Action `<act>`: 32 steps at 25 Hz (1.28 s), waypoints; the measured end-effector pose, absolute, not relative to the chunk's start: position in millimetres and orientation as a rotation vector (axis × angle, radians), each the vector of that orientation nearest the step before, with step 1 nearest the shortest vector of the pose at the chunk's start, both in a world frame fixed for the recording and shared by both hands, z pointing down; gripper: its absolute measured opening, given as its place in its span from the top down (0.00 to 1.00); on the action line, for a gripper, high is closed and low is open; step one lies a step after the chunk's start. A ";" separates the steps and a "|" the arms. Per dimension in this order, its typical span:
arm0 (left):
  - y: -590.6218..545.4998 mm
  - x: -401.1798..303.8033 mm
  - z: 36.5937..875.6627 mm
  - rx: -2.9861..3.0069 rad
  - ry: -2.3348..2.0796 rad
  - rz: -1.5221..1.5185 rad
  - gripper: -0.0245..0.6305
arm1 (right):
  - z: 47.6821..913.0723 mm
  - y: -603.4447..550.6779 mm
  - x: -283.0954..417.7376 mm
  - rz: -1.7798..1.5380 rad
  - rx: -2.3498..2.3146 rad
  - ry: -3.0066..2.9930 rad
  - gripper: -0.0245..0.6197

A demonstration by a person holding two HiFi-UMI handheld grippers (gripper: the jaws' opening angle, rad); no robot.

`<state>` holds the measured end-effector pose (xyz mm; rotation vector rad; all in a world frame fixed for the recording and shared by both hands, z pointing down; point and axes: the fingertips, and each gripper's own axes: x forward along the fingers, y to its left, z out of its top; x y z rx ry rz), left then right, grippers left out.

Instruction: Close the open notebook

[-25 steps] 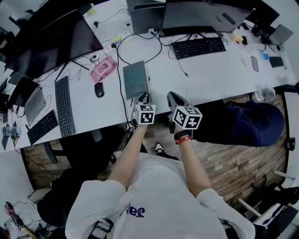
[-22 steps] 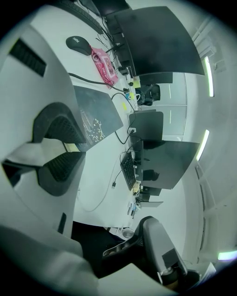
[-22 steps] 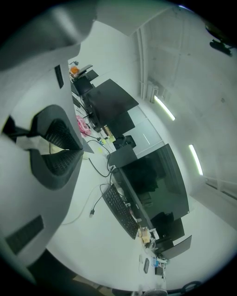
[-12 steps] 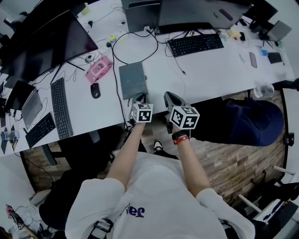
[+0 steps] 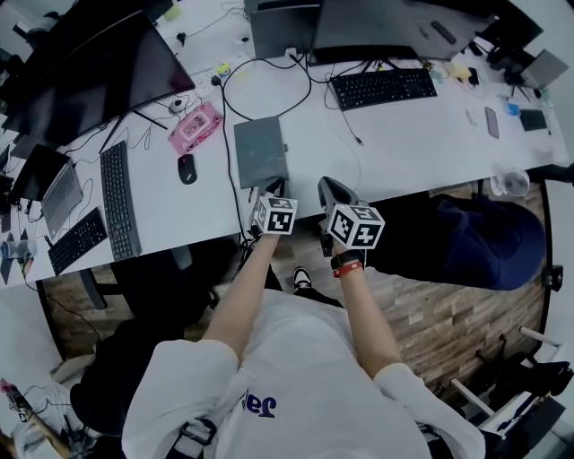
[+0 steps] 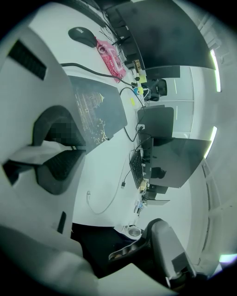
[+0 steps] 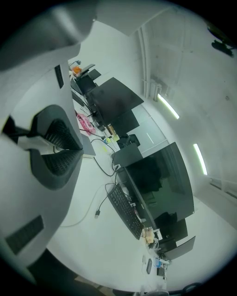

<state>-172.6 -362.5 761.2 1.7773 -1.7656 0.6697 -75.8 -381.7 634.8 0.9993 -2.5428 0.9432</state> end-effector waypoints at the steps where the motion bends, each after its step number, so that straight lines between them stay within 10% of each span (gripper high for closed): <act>1: -362.2 -171.7 758.4 1.788 -1.751 0.658 0.90 | 633.5 -381.9 -75.5 0.939 0.998 -2.547 0.94; 32: -183.4 -205.3 508.8 1.765 -2.268 0.061 0.93 | 503.1 -288.5 -57.4 0.440 0.881 -2.843 0.94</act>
